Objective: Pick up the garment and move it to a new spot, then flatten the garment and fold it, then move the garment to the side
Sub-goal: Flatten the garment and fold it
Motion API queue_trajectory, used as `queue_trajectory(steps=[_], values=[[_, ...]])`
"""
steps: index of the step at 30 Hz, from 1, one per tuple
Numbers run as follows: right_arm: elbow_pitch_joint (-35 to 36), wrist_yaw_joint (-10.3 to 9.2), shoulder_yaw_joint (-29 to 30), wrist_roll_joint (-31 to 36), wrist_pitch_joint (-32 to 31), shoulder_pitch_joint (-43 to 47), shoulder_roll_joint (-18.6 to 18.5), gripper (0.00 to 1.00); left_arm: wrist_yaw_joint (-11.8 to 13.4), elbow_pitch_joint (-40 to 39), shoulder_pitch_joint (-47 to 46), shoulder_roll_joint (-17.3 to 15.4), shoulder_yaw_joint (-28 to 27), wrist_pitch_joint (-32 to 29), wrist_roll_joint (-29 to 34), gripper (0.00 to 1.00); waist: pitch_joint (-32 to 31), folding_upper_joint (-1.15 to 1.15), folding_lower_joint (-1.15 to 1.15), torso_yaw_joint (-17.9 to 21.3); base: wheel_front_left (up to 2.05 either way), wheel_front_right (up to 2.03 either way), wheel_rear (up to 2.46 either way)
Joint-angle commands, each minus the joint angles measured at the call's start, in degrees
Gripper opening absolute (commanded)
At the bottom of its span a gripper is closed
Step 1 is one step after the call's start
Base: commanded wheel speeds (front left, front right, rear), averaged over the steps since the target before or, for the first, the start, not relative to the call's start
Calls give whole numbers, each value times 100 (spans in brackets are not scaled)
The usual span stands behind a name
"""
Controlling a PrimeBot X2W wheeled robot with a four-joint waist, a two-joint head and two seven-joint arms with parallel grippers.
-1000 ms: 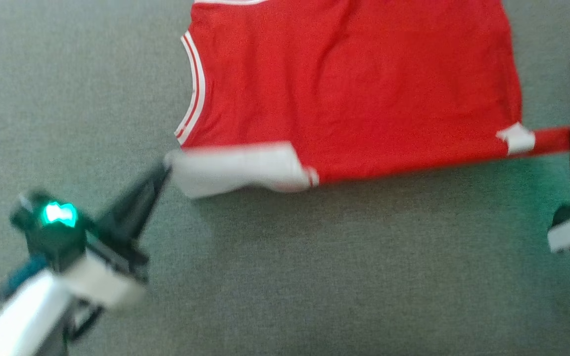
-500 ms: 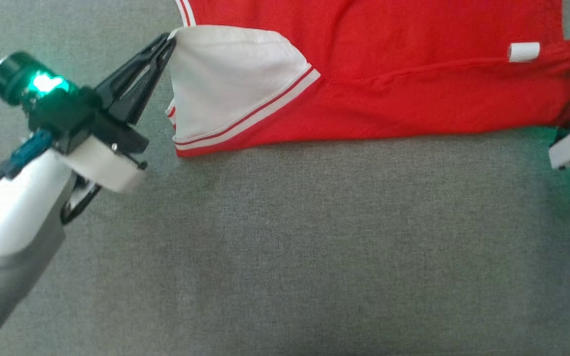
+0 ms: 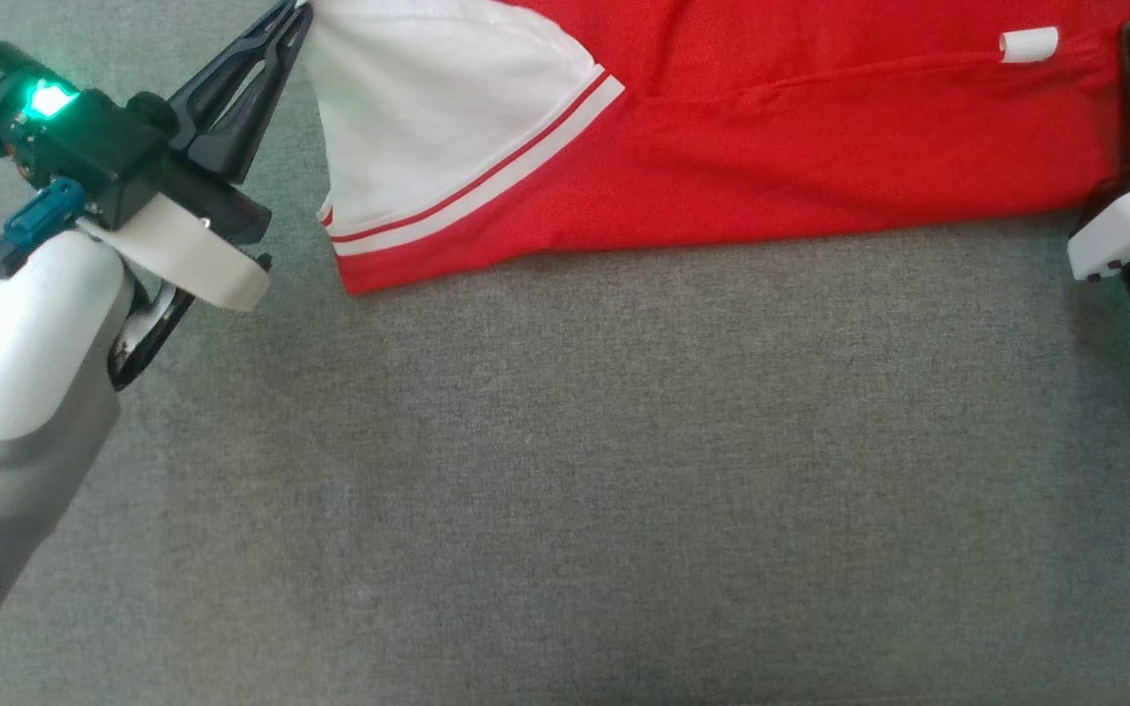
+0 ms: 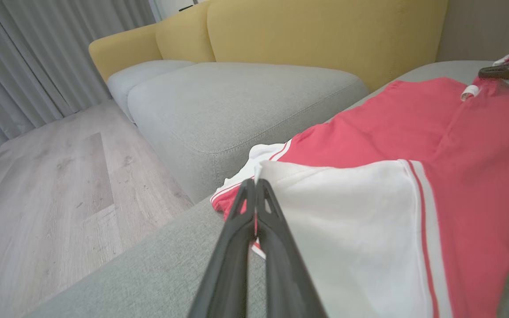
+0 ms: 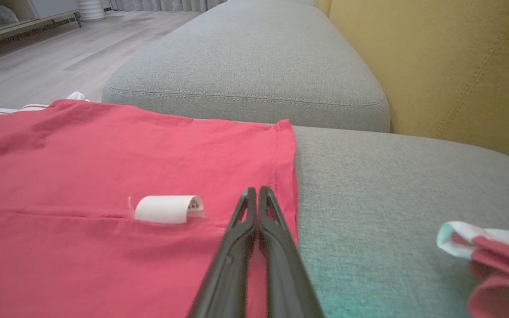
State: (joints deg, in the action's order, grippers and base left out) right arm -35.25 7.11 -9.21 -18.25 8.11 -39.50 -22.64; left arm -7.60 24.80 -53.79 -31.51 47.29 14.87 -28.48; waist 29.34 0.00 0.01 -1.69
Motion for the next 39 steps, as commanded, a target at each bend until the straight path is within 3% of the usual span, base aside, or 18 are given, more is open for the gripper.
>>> queue_trajectory(steps=[1,5,9,15,21,29,30,31,32,36,39], values=[[36,37,-77,-49,115,-11,-80,100,12,7,-182,-175,-278,13,-101,100,-24,0,-1,-6,0,0,0],[-170,37,-133,-74,388,-29,67,100,28,172,170,106,-950,13,-460,100,-185,0,-1,47,0,0,0],[-191,37,64,-125,602,148,275,100,101,-87,1147,515,-1675,13,-640,100,-402,0,-1,88,0,0,0],[46,37,374,-31,679,612,617,100,173,-257,2465,1122,-2288,13,-491,100,-573,0,-1,133,0,0,0],[203,37,512,59,686,827,775,100,92,19,2784,1388,-2346,13,-369,100,-600,0,-1,204,0,0,0],[359,37,633,157,687,847,831,100,21,900,2494,1444,-1987,12,-428,100,-504,0,-1,319,0,0,0],[357,37,637,167,687,850,832,100,18,993,2447,1452,-1930,10,-457,75,-496,0,-1,327,0,0,0],[348,37,641,172,688,854,837,100,16,1048,2409,1463,-1817,-5,-502,41,-489,0,-1,334,0,0,0],[330,37,644,172,688,858,843,100,15,1049,2386,1466,-1639,-43,-574,0,-487,0,-1,342,0,0,0],[160,37,597,120,649,902,864,100,13,774,2348,1252,-846,-99,-937,0,-555,0,-1,332,0,0,0],[-54,37,552,20,520,931,872,100,12,581,2335,1038,-664,-42,-1146,0,-659,0,-1,284,0,0,0]])
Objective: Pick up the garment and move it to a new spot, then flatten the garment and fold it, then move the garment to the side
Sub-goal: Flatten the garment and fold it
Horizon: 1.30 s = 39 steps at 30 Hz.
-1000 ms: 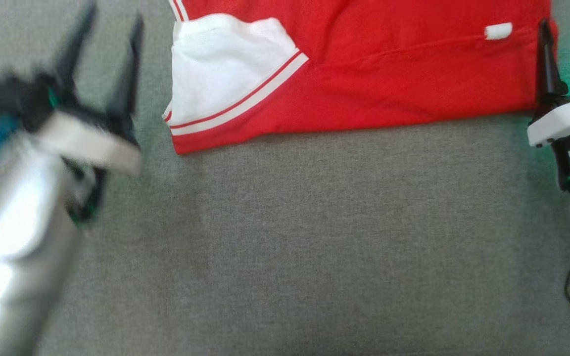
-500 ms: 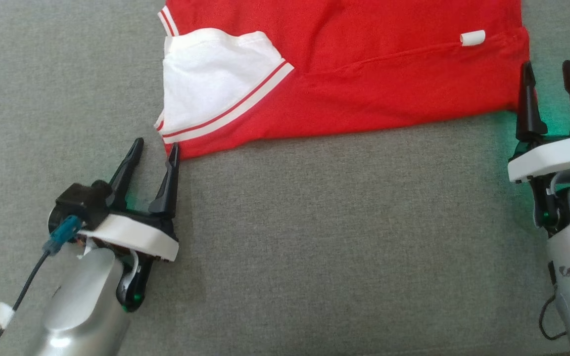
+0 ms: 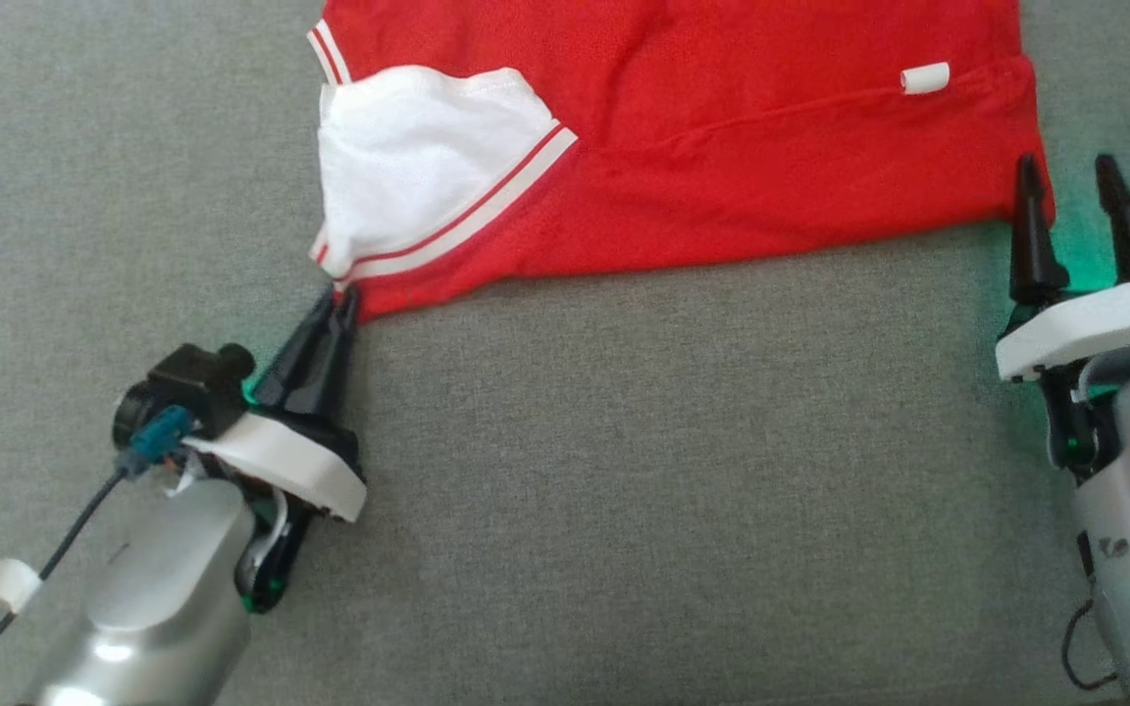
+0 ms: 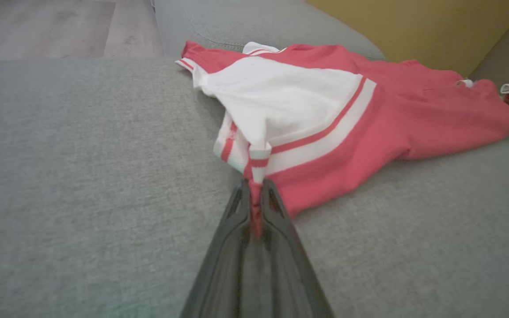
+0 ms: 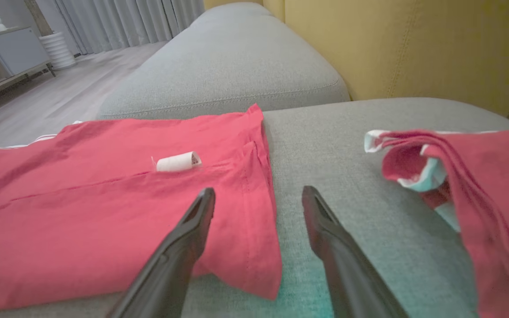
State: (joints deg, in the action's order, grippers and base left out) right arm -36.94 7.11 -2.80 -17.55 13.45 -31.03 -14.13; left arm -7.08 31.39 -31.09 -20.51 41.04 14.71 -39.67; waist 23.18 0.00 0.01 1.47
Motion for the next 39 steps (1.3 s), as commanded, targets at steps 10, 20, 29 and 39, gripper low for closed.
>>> queue_trajectory(steps=[10,20,29,39], values=[[-801,37,-49,-149,-637,-107,24,22,-40,-534,59,-398,-51,27,-179,0,-172,0,-1,-195,0,0,0],[-824,37,-393,-441,-781,102,-272,0,-40,-799,402,-541,-141,28,-144,0,-533,0,-1,-221,0,0,0],[93,37,-694,-829,-793,1197,-859,0,201,-1457,1453,-685,-215,29,-108,0,-908,0,-1,-215,0,0,0],[1332,37,-249,-919,-806,2605,-968,0,486,-2068,2543,-722,-326,29,-86,0,-1075,0,-1,-116,0,0,0]])
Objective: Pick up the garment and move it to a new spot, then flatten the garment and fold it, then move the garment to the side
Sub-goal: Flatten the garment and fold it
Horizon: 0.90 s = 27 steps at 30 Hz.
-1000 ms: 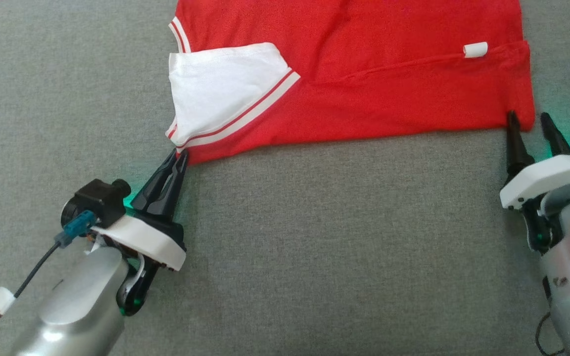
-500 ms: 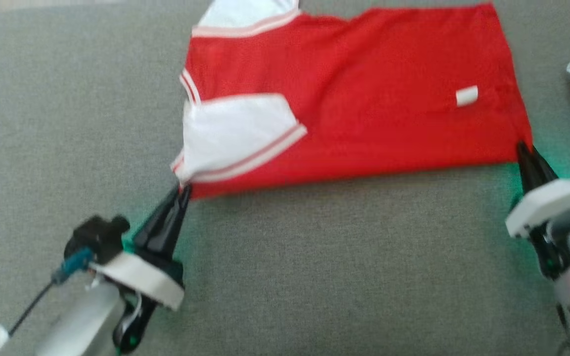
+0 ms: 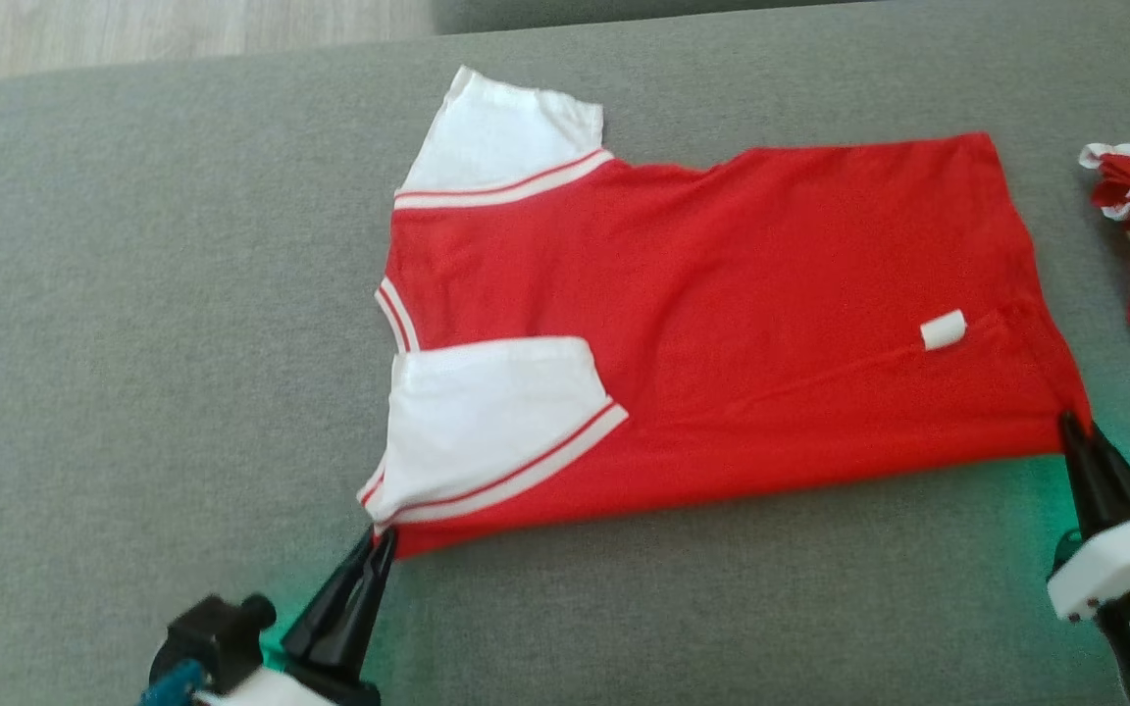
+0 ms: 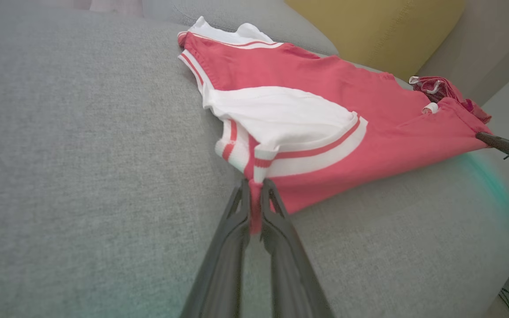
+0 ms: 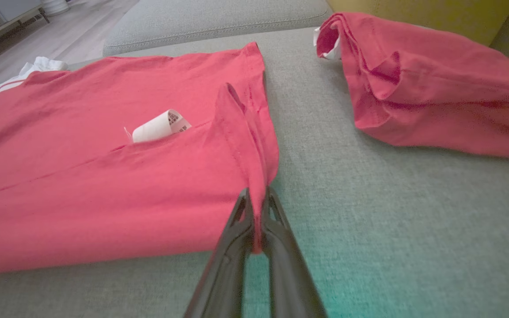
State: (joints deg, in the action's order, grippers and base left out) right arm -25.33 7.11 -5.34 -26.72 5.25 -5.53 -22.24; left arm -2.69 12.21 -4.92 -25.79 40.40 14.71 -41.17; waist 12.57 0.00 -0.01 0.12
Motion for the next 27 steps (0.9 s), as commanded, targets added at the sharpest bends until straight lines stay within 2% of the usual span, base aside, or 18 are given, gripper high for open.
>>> queue_trajectory(steps=[1,6,10,11,12,13,14,20,27], values=[[267,37,52,22,-9,144,-139,0,56,-179,-6,-192,-274,29,63,0,-26,0,1,40,0,0,0],[673,37,35,129,-241,396,-93,0,6,-238,182,-221,-171,-119,-26,0,-73,0,1,109,0,0,0],[742,37,-32,193,-413,430,-109,0,-1,-206,166,-232,-130,-302,-103,0,-101,0,1,134,0,0,0],[729,37,-13,191,-453,434,-106,15,1,-191,142,-226,-122,-315,-98,5,-101,0,1,132,0,0,0],[718,37,-17,178,-504,445,-107,38,7,-168,111,-219,-110,-333,-84,41,-101,0,1,126,0,0,0],[719,37,-31,160,-551,460,-114,98,8,-141,74,-216,-84,-366,-56,79,-102,0,1,122,0,0,0],[739,37,-21,152,-559,469,-122,100,21,-118,34,-205,-80,-374,-39,100,-104,0,1,119,0,0,0],[1079,37,149,208,-372,473,-91,100,109,-121,-248,-239,-189,-417,-5,100,-123,0,1,181,0,0,0],[1471,37,86,354,-285,313,58,100,11,-205,-1273,-669,-496,-859,77,100,54,0,1,429,0,0,0]])
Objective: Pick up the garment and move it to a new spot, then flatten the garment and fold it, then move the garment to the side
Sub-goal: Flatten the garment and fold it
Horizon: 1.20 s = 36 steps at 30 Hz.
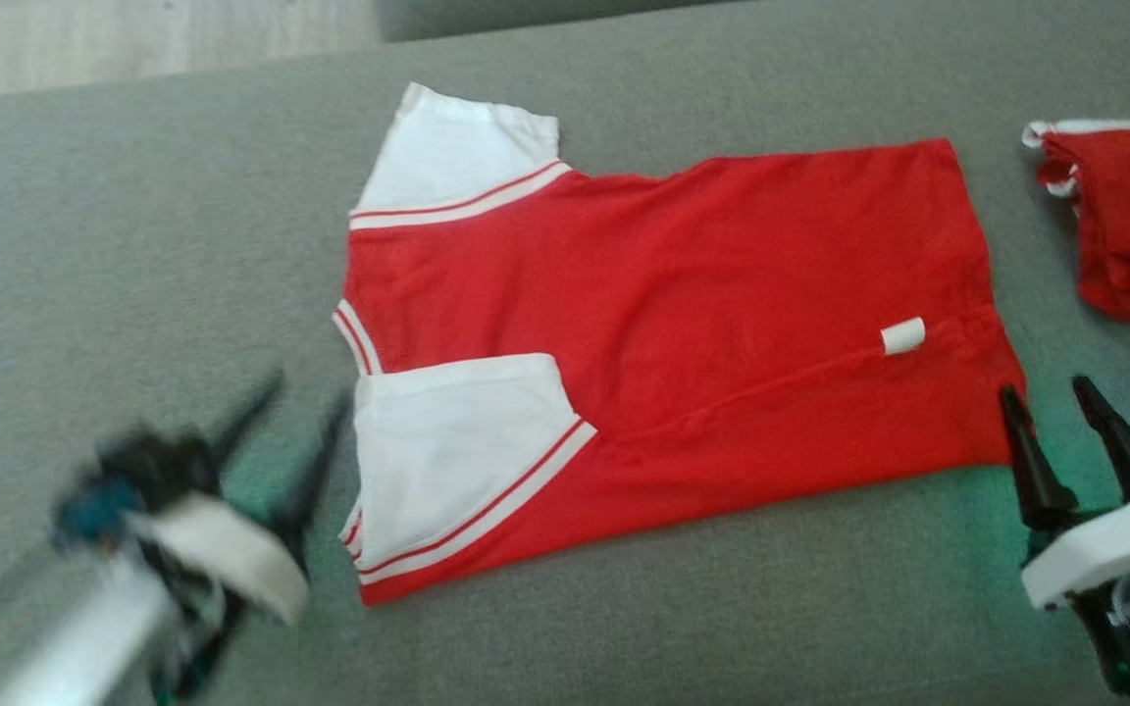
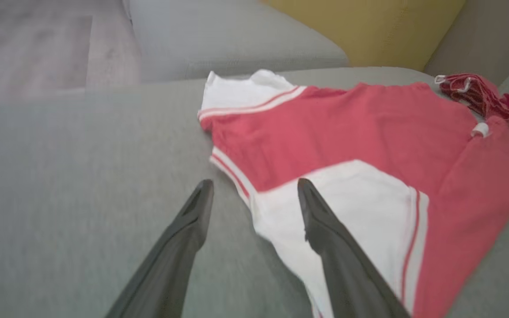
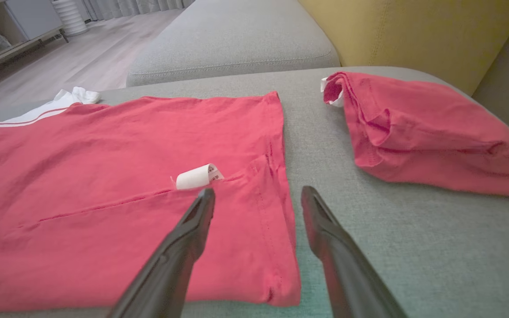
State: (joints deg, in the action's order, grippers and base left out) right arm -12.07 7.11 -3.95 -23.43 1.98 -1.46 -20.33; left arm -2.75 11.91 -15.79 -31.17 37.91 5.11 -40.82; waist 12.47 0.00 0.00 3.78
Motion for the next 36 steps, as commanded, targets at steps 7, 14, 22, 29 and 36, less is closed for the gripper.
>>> queue_trajectory(steps=[7,14,22,29,36], values=[[547,37,-237,201,10,-481,-50,100,-394,69,-2205,-631,-267,-1305,-117,100,766,0,0,433,0,0,0],[757,37,-244,357,-51,-729,101,100,-470,426,-4199,-944,229,-3355,-937,100,1621,0,0,653,0,0,0],[703,37,-315,477,57,-1090,271,100,-472,1183,-5500,-1018,618,-4299,-1256,100,2185,0,0,904,0,0,0],[596,37,-357,456,128,-1240,335,100,-473,1571,-6085,-1014,858,-4458,-1344,100,2421,0,0,1109,0,0,0],[452,37,-458,408,269,-1346,425,100,-473,1778,-6422,-1081,1144,-4574,-1405,100,2562,0,0,1250,0,0,0]])
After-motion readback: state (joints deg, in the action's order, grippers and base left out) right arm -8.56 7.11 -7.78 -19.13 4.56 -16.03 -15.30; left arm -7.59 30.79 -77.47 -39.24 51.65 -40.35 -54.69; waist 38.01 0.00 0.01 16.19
